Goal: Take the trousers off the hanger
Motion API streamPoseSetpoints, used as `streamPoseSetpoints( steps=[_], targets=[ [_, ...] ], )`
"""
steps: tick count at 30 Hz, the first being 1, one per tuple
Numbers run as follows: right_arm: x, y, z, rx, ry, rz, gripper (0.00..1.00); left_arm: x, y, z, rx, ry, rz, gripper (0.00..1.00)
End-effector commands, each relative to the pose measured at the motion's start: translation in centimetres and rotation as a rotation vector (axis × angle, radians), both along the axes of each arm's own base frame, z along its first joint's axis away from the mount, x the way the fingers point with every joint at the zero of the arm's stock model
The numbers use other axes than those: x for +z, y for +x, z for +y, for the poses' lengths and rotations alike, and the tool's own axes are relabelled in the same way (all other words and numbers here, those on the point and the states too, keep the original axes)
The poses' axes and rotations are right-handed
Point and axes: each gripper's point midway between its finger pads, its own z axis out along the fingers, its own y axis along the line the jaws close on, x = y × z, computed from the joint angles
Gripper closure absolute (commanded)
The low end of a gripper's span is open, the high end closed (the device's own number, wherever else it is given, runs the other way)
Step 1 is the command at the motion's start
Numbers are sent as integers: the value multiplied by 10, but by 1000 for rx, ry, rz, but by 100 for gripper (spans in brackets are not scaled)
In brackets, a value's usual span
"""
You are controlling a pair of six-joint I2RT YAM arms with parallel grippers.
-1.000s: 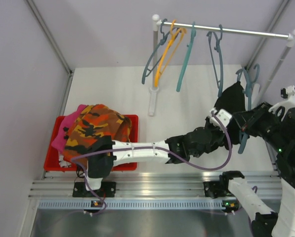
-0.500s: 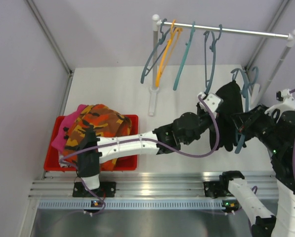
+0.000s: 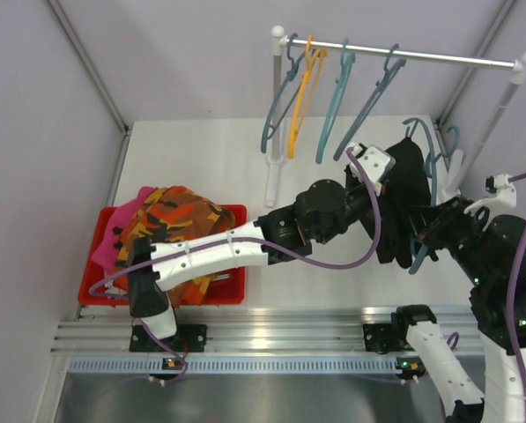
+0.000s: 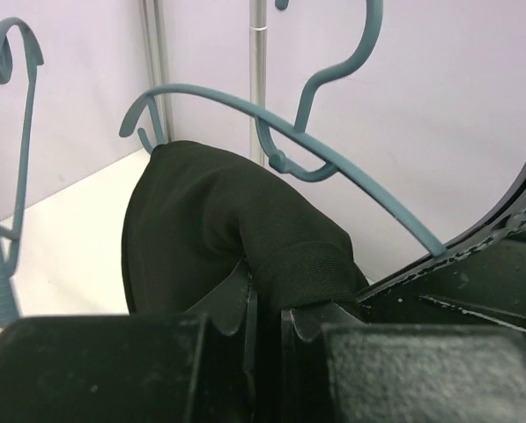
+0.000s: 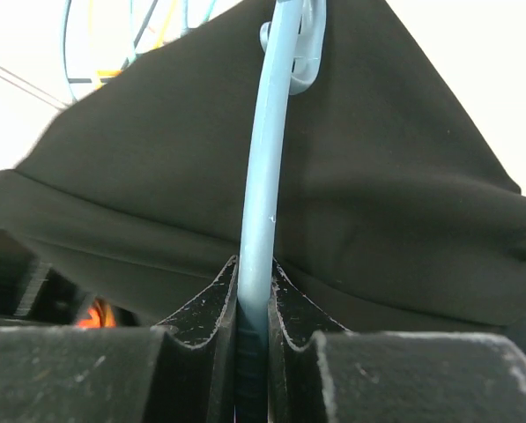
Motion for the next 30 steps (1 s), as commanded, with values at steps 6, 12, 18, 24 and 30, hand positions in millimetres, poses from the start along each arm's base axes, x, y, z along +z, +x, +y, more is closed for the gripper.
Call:
streamPoseSetpoints(
  steps=[6,12,18,24,30],
  targets=[
    [-32,4,-13,-72,-30,22,100,180,-20,78,-16,-363,-166,100],
    [-49,5,-17,-94,-44,53,100,208,-28,105,-16,-391,-211,100],
    [-70,9,-23,-130,-56,98,100,232,-38,127,-31,-413,-241,100],
    [-92,13,-24,-150,-34,137,100,247,-46,144,-42,-427,-253,100],
    [-113,18,-18,-142,10,171,100,265,-49,164,-26,-462,-258,100]
  ],
)
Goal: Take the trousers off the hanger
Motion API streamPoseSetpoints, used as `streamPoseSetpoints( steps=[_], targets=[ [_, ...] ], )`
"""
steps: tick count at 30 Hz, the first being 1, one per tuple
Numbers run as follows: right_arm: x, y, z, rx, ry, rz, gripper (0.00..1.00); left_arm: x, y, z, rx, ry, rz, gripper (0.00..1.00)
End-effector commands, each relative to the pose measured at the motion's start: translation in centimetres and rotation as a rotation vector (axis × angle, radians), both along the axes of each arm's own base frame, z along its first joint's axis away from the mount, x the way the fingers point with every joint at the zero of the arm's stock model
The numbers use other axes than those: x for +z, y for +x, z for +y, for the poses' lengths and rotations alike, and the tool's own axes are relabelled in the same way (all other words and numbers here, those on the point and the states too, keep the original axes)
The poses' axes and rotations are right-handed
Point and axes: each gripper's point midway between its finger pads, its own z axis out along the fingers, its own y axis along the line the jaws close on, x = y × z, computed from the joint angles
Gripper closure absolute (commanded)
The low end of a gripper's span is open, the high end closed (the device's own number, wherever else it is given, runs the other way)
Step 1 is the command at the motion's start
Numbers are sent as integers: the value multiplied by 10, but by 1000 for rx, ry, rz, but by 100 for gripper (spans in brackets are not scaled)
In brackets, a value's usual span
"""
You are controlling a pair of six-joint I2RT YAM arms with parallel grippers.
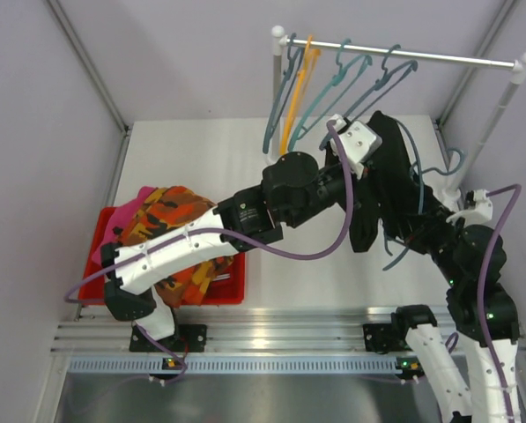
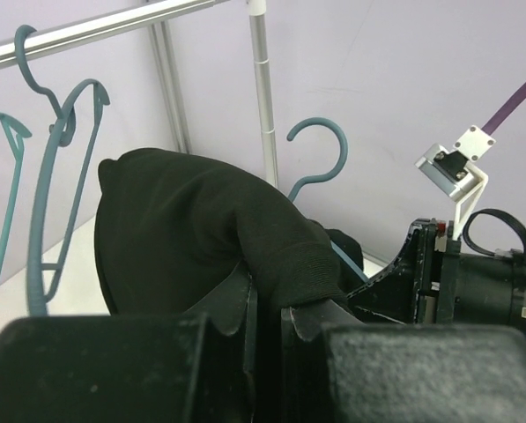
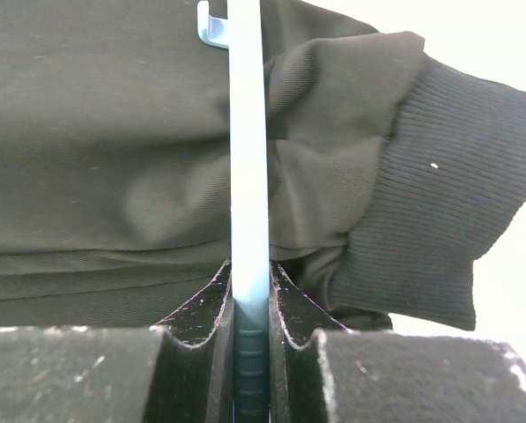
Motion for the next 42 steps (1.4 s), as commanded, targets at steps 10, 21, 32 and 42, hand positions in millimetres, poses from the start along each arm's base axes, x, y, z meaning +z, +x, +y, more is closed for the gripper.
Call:
streamPoseSetpoints(
  steps=[10,21,32,42],
  targets=[
    [-40,5,-9,-64,-12,180,100,205,-42,126,-16,-548,-171,100],
    [-90,-9,-17,-114,-30,327,100,229,-59,156,-53,-590,-207,100],
    [-103,-28,-55,-212,-247,440,100,240,-60,188,7,-609,-245,100],
    [-92,-25,-49,-182,-225,382,100,239,-64,204,18,-574,-248,100]
  ],
)
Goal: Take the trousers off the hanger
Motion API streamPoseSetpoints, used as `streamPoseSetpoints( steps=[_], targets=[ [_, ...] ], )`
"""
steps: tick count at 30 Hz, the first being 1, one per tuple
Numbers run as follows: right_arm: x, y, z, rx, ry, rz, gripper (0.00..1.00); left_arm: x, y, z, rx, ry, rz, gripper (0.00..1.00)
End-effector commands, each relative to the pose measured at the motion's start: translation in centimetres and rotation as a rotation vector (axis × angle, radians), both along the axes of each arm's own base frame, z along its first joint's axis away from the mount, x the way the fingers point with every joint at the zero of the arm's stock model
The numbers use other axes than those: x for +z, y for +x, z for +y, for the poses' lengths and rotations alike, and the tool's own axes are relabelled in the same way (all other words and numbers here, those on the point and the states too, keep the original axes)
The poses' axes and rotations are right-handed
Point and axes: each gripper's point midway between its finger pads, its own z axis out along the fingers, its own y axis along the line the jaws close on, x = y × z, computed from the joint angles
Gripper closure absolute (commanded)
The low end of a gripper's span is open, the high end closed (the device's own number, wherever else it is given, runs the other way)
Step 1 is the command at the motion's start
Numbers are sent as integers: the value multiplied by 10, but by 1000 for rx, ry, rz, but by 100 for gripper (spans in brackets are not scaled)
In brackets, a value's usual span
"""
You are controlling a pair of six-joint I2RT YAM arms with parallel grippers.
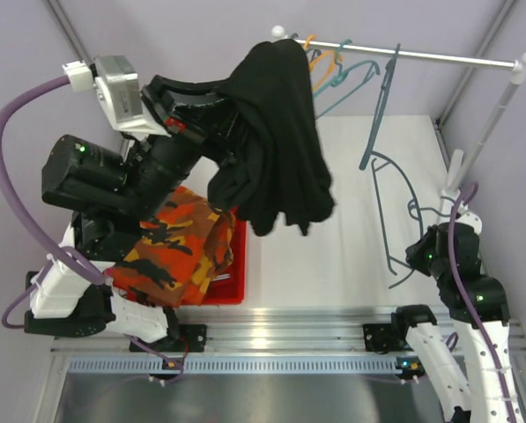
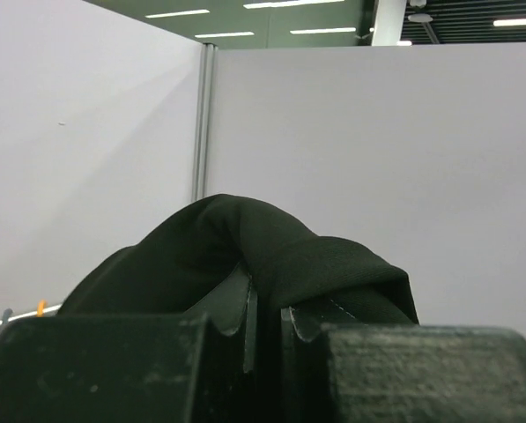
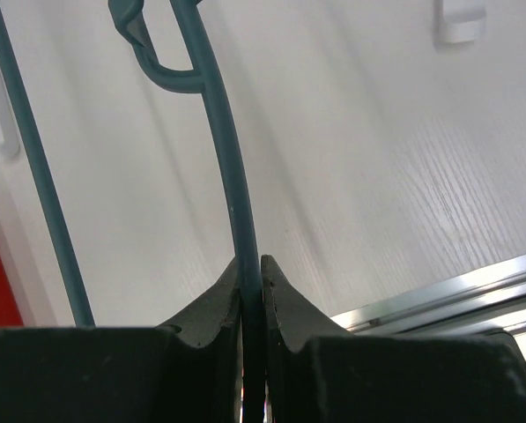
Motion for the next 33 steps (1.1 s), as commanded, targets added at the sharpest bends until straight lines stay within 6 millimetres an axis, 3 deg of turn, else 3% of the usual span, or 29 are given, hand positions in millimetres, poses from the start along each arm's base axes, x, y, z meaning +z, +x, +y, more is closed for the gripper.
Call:
streamPoseSetpoints(
  steps=[1,3,8,9,11,12,14,15,16,18,19,21,22,27,29,33],
  targets=[
    [12,5,-3,-1,-19,-37,100,22,-1,22,47,-64,-41,100],
    [15,5,-3,-3,-19,-51,100,15,9,32,116,-31,-6,100],
    [15,6,-4,0,-32,-58,100,-9,35,77,369,89,52,100],
    [14,7,-4,0,-32,-55,100,-25,47,85,455,133,98,100],
    [10,8,-4,1,-32,-46,100,-36,55,108,577,190,113,100],
    [11,10,-3,3,-30,-50,100,-54,65,116,663,238,160,100],
    [8,12,-2,7,-27,-45,100,-65,67,137,748,281,177,100],
    [7,13,-2,6,-26,-44,100,-77,70,136,775,323,183,100],
    [7,15,-1,9,-25,-45,100,-79,69,154,815,320,206,100],
    [4,16,-2,8,-27,-35,100,-88,68,163,839,339,216,100],
    [4,17,-2,9,-30,-36,100,-87,63,183,851,314,229,100],
    [1,17,-2,8,-30,-28,100,-90,59,198,858,300,240,100],
    [2,18,-2,9,-31,-34,100,-88,54,215,856,269,248,100],
    [4,18,-4,-12,-25,-49,100,-93,46,267,976,301,292,100],
    [1,19,-2,-15,-13,-54,100,-99,47,278,1049,379,302,100],
    [-5,20,2,-9,8,-47,100,-133,48,289,1257,613,374,100]
  ],
)
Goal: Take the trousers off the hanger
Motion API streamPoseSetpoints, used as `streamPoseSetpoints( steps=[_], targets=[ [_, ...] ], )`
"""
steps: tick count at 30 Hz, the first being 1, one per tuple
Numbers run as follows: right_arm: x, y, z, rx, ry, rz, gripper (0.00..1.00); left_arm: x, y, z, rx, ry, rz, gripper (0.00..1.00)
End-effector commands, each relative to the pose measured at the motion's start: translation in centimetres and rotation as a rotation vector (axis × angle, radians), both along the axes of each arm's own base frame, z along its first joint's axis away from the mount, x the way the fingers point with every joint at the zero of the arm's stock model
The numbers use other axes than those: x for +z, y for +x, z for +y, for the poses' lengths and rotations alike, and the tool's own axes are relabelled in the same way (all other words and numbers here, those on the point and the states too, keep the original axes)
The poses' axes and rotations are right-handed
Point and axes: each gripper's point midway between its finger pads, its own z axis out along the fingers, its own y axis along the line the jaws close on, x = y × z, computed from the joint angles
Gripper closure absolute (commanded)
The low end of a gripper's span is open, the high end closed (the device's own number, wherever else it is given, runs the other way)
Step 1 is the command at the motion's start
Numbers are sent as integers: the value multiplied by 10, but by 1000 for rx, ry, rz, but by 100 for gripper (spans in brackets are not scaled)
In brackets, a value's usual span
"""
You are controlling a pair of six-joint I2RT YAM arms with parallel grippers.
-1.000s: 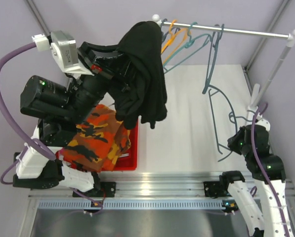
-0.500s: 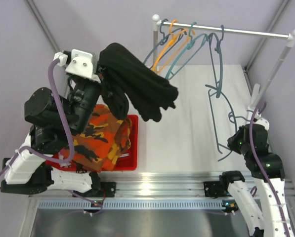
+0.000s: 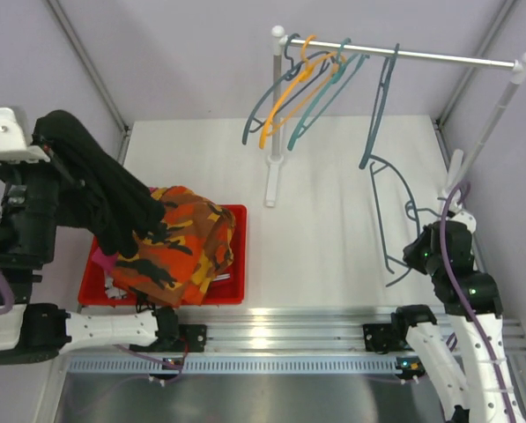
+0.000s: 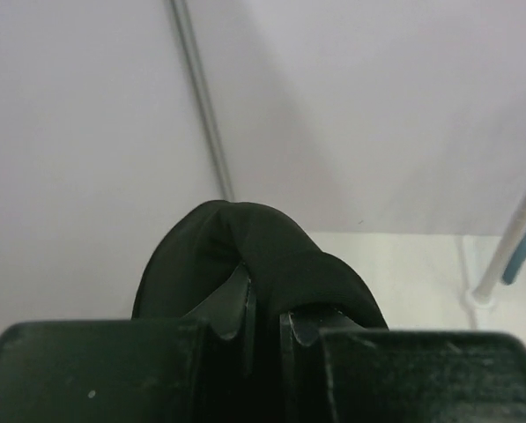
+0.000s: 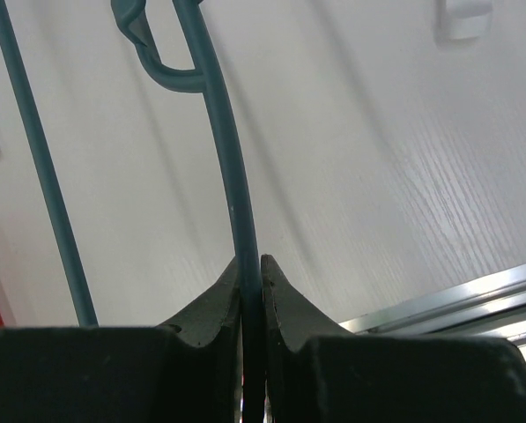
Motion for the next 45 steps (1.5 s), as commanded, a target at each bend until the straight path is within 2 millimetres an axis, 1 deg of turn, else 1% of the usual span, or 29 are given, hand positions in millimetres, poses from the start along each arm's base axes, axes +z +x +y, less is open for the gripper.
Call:
streamPoseSetpoints(
  steps=[1,3,4,7,11,12,15,18,20,23,26,27,29,30,31,32,33,34,35,36,40,43,44,45],
  targets=[
    [9,13,4,-3,25,-69,100,-27,4,-5,176,210,141,100],
    [8,15,5,3,26,-62,100,-43,3,-5,219,273,195,100],
    [8,15,6,9,29,-60,100,-51,1,-3,242,281,224,100],
    [8,18,8,24,32,-63,100,-73,0,-4,270,328,262,100],
    [7,19,11,44,37,-61,100,-98,0,-9,310,371,305,100],
    [7,18,12,48,37,-59,100,-107,1,-14,319,386,312,100],
    [7,19,14,64,41,-63,100,-122,1,-17,341,387,324,100],
    [8,20,16,77,41,-69,100,-127,3,-20,357,382,325,100],
    [9,20,17,85,43,-70,100,-125,5,-22,360,376,319,100],
    [9,21,18,93,46,-72,100,-108,13,-23,367,350,289,100],
    [9,21,19,99,46,-78,100,-97,33,-27,419,399,266,100],
    [10,22,20,104,48,-82,100,-97,49,-29,466,448,271,100],
    [10,21,20,106,50,-84,100,-97,66,-29,513,483,282,100],
    [11,21,20,106,51,-87,100,-99,74,-36,518,519,293,100],
    [13,20,21,108,53,-90,100,-96,77,-39,519,494,281,100],
    [15,19,21,113,52,-99,100,-87,78,-40,516,464,266,100],
    [16,19,22,116,56,-100,100,-86,86,-40,534,434,262,100],
    [18,18,22,117,58,-105,100,-84,90,-40,534,438,261,100],
    [18,18,22,118,56,-105,100,-77,91,-36,544,420,255,100],
    [19,17,22,120,52,-105,100,-77,98,-34,565,418,262,100],
    [24,17,24,137,58,-117,100,-68,100,-24,614,416,272,100],
    [23,19,29,160,73,-118,100,-59,88,-12,653,388,278,100],
    [24,20,31,165,80,-121,100,-57,78,-3,672,366,280,100],
    [25,21,33,172,85,-125,100,-55,73,1,681,357,282,100]
  ],
)
